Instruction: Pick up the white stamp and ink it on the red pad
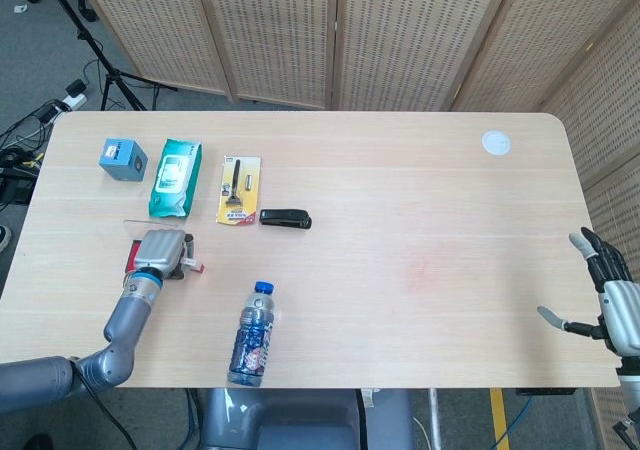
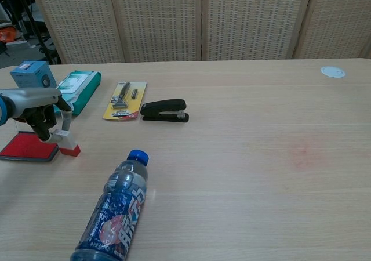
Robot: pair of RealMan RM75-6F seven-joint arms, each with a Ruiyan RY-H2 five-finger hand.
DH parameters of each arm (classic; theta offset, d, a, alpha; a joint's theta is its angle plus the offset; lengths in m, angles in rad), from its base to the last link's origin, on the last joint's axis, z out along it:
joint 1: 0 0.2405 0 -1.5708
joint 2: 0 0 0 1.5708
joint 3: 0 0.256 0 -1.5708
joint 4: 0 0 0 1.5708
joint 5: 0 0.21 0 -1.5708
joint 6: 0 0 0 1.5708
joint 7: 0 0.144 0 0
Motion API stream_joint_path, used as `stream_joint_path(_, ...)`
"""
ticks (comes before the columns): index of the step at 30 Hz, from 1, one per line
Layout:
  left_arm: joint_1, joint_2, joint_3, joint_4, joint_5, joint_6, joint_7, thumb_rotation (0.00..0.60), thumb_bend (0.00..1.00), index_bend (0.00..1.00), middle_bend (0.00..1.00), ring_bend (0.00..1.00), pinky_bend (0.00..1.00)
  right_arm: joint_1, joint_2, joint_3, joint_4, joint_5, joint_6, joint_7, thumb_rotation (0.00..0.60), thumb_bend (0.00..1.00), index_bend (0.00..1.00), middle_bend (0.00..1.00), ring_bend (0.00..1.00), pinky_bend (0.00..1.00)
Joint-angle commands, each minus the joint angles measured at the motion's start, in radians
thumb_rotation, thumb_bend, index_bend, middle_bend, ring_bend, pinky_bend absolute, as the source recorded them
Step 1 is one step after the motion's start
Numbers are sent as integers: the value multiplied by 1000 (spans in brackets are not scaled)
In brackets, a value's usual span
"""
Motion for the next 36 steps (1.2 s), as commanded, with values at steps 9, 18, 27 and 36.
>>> stream_joint_path(9, 11, 13, 2, 9, 14, -15, -29, 600, 382, 534, 966, 1000, 955, 1, -2, 0, 0, 1, -3, -6, 600, 0, 0, 0, 0, 0)
stream_joint_path(18, 12, 24, 5, 7, 20, -29, -41, 600, 373, 511, 962, 1000, 955, 1, -2, 0, -2, 3, -2, -5, 600, 0, 0, 0, 0, 0)
stream_joint_path(27, 11, 34, 18, -25, 34, -13, -28, 600, 370, 511, 962, 1000, 955, 1, 0, 2, 1, 5, -3, 4, 600, 0, 0, 0, 0, 0)
stream_joint_path(36, 19, 60, 34, -57, 47, -1, -21, 600, 357, 490, 962, 1000, 955, -2, 2, 1, -1, 3, 2, 6, 600, 0, 0, 0, 0, 0)
